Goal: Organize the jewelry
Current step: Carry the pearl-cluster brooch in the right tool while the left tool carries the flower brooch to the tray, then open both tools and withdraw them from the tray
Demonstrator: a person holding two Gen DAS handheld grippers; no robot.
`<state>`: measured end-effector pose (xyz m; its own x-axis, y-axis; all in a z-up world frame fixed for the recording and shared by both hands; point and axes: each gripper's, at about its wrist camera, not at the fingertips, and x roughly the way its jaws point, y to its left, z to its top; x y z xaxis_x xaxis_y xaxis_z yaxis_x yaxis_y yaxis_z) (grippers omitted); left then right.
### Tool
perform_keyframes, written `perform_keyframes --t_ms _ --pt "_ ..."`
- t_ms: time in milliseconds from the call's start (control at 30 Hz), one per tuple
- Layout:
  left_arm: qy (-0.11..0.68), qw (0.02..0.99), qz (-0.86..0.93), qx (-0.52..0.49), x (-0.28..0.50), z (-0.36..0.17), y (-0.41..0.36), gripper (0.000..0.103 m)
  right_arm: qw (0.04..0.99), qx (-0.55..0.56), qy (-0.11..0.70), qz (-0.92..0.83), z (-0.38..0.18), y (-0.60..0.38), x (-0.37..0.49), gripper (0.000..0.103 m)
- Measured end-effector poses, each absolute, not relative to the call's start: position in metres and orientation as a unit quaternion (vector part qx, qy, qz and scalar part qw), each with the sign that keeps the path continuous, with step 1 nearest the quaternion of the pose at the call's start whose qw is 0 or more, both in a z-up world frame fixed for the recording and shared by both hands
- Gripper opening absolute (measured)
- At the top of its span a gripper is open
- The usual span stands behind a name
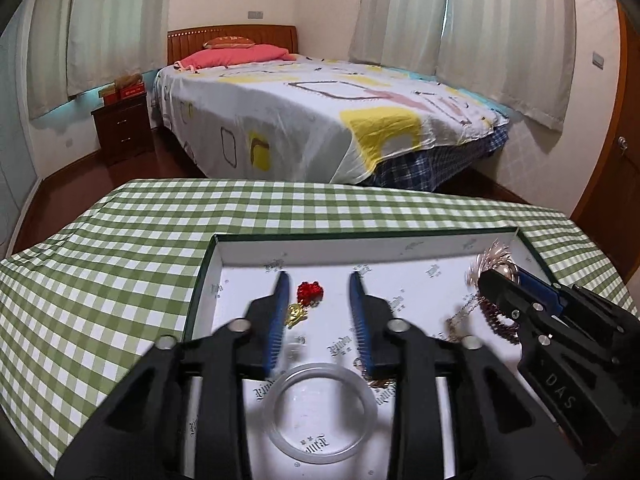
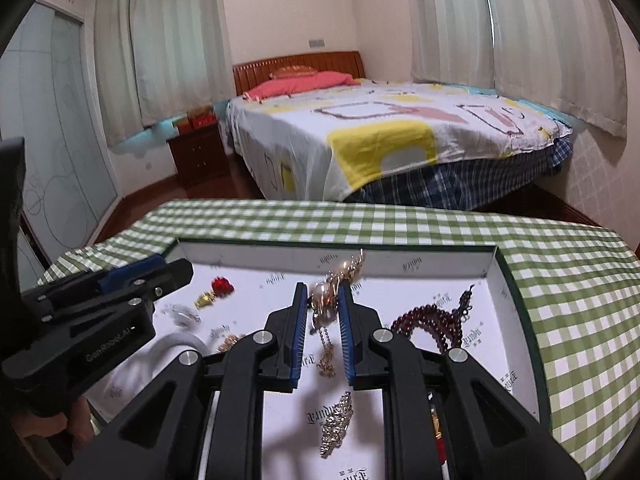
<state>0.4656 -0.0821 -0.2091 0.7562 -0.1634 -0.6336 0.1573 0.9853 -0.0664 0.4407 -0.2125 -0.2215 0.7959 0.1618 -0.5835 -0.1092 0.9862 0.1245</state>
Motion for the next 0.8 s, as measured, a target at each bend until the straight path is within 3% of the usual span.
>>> perform_keyframes --t_ms 33,200,267,333,800 --pt "0.340 0.937 -0.083 -0.004 0.466 -0.211 -0.081 0.046 0.945 0.042 0.316 0.071 -0.223 -0.213 0.442 0.018" --pt "0.346 0.935 -0.078 -0.004 0.469 -0.215 -0.079 0.055 0.942 0.045 0.326 0.068 -0.226 -0.213 0.444 0.020" --pt "0.346 0.935 -0.079 -0.005 0.470 -0.216 -0.079 0.056 0.942 0.046 0.326 0.068 -0.226 -0.214 0.444 0.047" --pt "0.345 0.935 -0.079 -0.006 0.470 -0.216 -0.079 0.065 0.946 0.046 0.315 0.066 -0.222 -0.215 0.441 0.053" --pt "0.296 0.951 -0.085 -0.009 0.403 -0.172 -0.068 0.066 0.960 0.055 0.266 0.066 -0.181 -0.213 0.375 0.053"
